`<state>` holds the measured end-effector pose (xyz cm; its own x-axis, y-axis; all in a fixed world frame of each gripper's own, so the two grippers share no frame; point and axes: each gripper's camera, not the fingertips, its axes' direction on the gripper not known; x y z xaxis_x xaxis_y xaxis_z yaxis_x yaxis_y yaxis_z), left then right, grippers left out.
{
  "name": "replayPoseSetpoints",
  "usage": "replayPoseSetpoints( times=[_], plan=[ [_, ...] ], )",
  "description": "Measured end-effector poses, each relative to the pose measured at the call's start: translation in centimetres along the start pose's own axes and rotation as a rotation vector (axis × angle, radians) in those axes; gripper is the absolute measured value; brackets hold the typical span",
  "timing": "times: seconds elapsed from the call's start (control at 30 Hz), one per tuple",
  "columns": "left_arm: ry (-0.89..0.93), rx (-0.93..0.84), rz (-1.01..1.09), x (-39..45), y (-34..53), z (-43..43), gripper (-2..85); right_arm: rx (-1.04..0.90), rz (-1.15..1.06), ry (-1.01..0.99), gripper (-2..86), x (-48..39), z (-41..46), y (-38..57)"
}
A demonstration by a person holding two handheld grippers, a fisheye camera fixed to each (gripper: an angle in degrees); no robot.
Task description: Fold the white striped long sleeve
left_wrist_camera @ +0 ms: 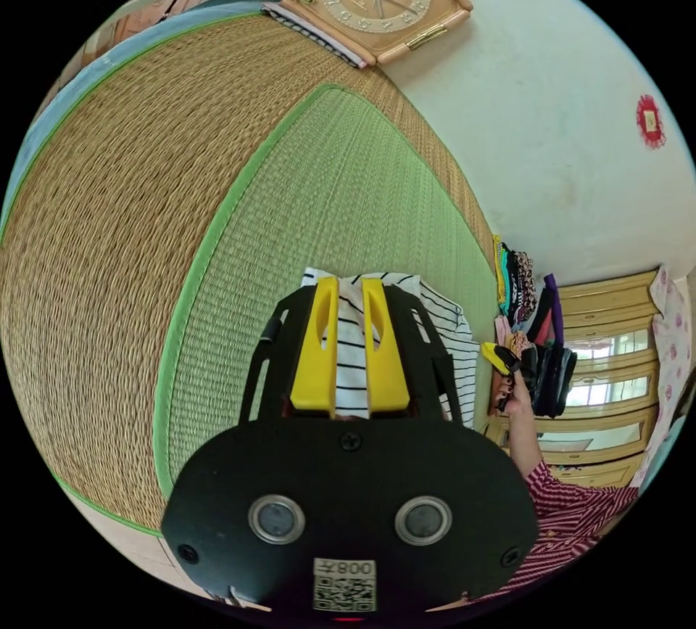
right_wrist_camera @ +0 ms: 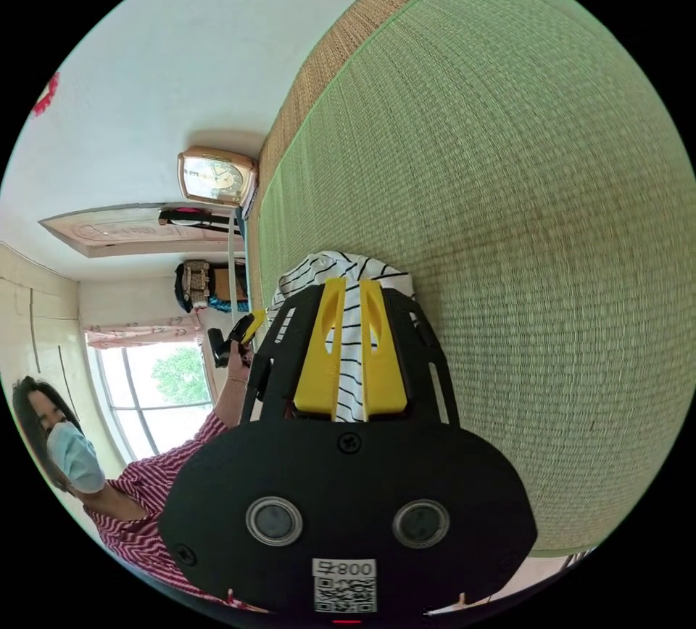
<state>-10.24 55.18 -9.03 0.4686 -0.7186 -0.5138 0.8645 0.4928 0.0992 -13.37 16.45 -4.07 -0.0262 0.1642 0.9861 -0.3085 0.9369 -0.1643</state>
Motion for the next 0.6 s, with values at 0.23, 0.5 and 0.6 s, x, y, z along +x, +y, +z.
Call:
replayPoseSetpoints(
  times=[0.23,0.5,0.6],
  plan=[
    [-0.053,-0.088,0.018,-2.5,-0.4,3.4,6.0,-0.029,-0.005,0.046,2.9,-0.3,0.2,0.5],
    [0.045,-0.025,0.008,-6.3,2.6,-0.4,8.0,-0.05,-0.082,0.05,4.6,-1.4,-2.7,5.4],
    [0.071,-0.073,0.001,-8.6,6.5,-1.1,9.1,-0.09,-0.096,0.026,5.9,-0.6,-3.9,9.7]
  ],
)
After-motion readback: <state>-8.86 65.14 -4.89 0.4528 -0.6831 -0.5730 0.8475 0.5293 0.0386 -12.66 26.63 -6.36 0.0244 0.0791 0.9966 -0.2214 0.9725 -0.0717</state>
